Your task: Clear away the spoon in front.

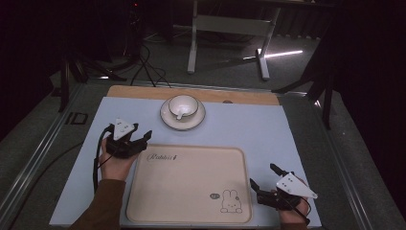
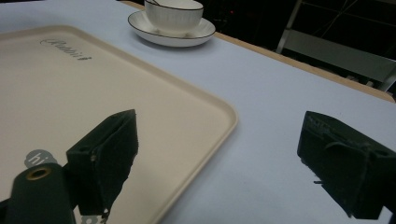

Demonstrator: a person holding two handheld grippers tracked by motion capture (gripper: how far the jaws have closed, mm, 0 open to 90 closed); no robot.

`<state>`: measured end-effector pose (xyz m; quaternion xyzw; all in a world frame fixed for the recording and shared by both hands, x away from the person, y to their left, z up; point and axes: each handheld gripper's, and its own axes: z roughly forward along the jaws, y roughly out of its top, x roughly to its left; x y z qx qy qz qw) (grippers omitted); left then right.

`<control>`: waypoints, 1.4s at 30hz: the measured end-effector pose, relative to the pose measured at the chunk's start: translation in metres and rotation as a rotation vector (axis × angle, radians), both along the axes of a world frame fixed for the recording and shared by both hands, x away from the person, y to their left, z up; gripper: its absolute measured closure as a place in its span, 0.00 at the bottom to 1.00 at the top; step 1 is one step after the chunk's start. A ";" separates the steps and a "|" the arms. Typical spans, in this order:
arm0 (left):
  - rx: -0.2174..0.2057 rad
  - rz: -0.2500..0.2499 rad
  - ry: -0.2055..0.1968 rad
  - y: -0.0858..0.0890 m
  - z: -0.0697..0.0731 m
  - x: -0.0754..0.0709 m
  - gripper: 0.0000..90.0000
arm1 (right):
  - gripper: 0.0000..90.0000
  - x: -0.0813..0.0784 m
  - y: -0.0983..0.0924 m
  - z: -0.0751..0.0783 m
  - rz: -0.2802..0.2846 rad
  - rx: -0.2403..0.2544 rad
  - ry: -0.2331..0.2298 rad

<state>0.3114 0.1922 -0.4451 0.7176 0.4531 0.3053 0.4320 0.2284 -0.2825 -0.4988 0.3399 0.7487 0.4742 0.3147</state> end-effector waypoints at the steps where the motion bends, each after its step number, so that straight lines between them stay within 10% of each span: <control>1: -0.001 0.000 0.000 -0.001 0.000 0.001 0.48 | 0.13 0.000 0.000 0.000 0.001 -0.002 -0.001; 42: -0.004 -0.046 0.026 -0.037 0.000 0.049 0.48 | 0.13 -0.001 0.000 0.001 0.006 0.004 -0.016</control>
